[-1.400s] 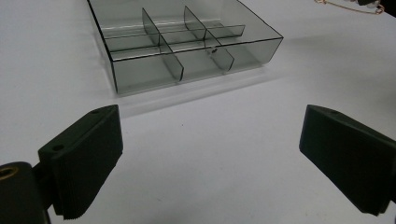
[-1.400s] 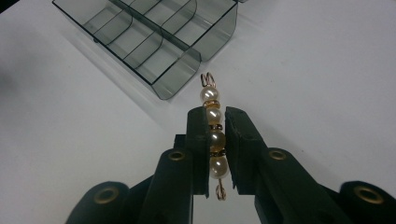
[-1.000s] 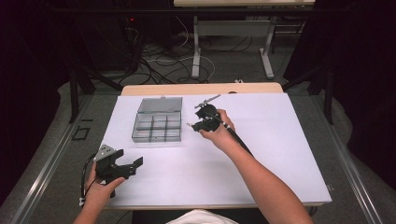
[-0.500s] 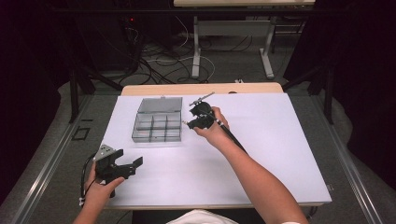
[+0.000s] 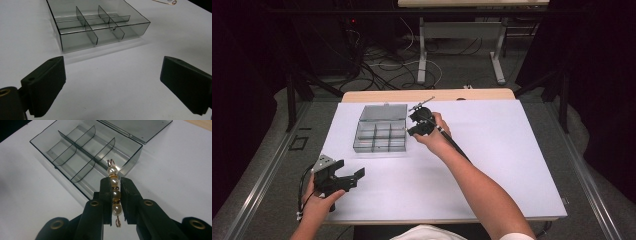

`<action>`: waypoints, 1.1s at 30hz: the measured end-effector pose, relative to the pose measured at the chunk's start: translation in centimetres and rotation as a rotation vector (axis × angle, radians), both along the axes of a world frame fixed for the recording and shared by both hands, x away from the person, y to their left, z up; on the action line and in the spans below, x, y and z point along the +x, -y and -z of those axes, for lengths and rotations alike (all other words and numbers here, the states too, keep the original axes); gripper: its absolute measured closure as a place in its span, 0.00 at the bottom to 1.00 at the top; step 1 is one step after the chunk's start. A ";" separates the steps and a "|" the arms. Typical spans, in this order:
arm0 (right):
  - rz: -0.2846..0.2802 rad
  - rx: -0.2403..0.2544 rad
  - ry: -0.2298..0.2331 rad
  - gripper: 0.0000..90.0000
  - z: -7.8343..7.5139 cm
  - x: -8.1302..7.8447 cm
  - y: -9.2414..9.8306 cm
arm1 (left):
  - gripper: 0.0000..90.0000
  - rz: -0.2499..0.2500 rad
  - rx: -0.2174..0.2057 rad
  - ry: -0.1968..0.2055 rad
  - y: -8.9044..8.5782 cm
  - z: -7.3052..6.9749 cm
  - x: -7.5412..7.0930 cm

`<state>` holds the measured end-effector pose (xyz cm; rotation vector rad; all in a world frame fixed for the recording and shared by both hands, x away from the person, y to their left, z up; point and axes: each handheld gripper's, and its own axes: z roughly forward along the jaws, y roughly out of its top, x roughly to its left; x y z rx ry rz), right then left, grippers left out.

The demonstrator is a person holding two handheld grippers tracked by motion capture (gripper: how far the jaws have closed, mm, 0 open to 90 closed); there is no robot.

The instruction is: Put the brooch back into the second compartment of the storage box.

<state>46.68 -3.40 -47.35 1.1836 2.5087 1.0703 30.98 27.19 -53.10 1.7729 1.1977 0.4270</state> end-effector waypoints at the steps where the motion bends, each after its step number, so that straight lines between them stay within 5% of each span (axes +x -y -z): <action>1: 0.009 -0.007 -0.004 0.90 0.0 0.1 -0.2 | 0.07 0.000 0.000 0.001 0.0 0.0 0.0; 10: 0.011 -0.003 -0.009 0.90 0.3 0.8 -1.4 | 0.07 0.000 -0.007 0.001 0.0 -0.1 0.0; 11: 0.010 -0.033 -0.031 0.90 0.1 0.9 -1.5 | 0.07 0.002 -0.007 0.002 0.1 -0.1 0.0; 13: 0.002 -0.006 0.007 0.90 0.5 1.2 -1.8 | 0.07 0.004 -0.004 0.001 0.1 -0.1 0.0; 16: -0.003 -0.034 -0.024 0.90 0.4 1.4 -2.1 | 0.07 0.002 -0.007 0.002 0.0 -0.1 0.0; 19: -0.005 -0.004 0.007 0.90 0.9 1.6 -2.5 | 0.07 0.001 -0.008 0.001 0.0 0.0 0.0; 20: 0.000 -0.031 -0.030 0.90 0.7 1.5 -2.5 | 0.07 0.001 -0.007 0.002 0.0 -0.1 0.0; 24: 0.000 0.007 0.008 0.90 1.4 1.9 -3.0 | 0.07 0.001 -0.005 0.002 0.0 0.0 0.1; 27: -0.015 -0.031 -0.022 0.90 1.3 2.1 -3.1 | 0.07 -0.002 -0.007 0.004 -0.1 0.0 0.1; 33: -0.005 0.005 -0.007 0.90 1.8 2.4 -3.7 | 0.07 -0.002 -0.002 0.003 -0.1 0.0 0.1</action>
